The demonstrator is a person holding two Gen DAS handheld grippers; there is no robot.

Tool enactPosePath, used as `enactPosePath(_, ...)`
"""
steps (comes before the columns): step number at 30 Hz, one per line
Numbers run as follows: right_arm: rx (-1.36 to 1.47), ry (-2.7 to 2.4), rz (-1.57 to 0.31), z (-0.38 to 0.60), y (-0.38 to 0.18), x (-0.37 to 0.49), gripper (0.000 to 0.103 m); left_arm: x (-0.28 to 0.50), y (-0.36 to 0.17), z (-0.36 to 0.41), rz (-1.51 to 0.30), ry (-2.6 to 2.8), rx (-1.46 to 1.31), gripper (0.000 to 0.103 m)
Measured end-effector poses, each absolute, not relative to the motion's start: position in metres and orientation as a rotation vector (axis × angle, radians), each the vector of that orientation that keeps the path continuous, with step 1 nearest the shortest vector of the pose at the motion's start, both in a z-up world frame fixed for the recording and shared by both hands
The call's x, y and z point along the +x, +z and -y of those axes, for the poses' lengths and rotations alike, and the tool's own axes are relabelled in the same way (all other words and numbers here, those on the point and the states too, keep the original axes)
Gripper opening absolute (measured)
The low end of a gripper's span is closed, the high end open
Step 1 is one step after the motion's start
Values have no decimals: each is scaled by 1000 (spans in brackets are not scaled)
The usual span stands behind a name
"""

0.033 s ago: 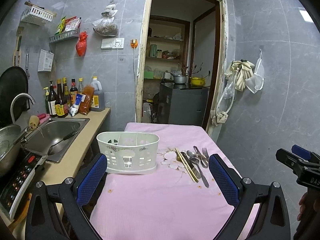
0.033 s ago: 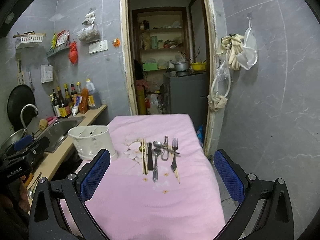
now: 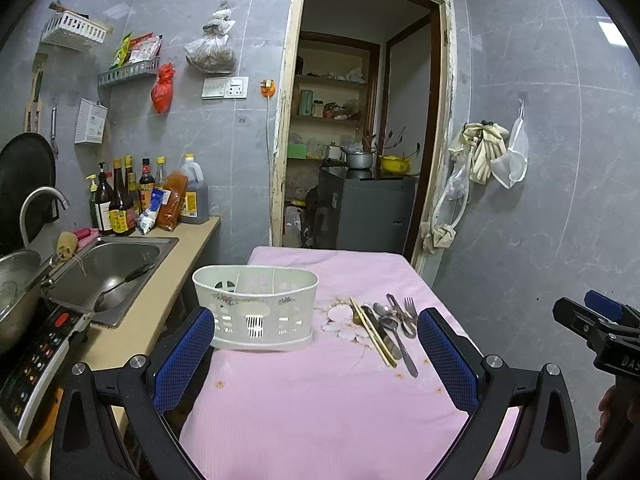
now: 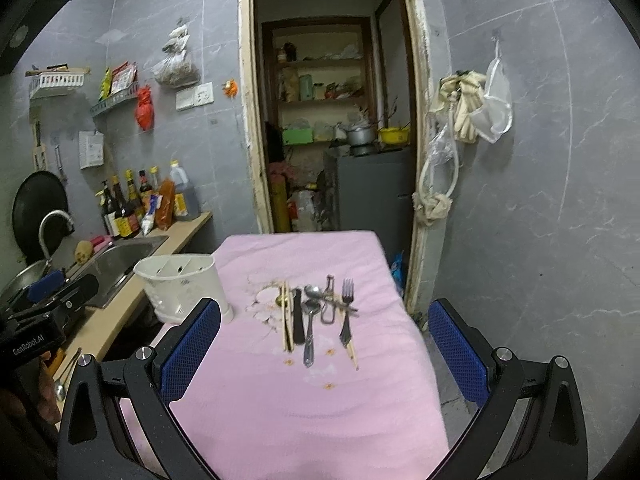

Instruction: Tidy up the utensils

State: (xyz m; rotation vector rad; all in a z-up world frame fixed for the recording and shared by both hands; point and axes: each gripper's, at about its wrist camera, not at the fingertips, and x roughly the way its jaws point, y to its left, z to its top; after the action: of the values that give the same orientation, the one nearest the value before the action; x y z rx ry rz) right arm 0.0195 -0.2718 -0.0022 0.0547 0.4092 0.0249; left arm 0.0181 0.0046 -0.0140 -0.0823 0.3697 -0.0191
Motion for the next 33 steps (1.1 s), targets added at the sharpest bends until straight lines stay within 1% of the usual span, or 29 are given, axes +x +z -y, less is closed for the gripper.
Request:
enactPosePath(9, -3, -6, -316, 267, 22, 24, 102, 38, 2, 0, -328, -68, -69, 102)
enactPosePath(16, 9, -5, -325, 282, 34, 53, 102, 72, 6, 13, -319, -86, -69, 102)
enactPosePath(26, 18, 12, -394, 320, 4, 142, 102, 141, -6, 48, -353, -79, -34, 102)
enactPosePath(33, 60, 85, -498, 351, -42, 220, 102, 202, -39, 80, -474, -74, 0, 102)
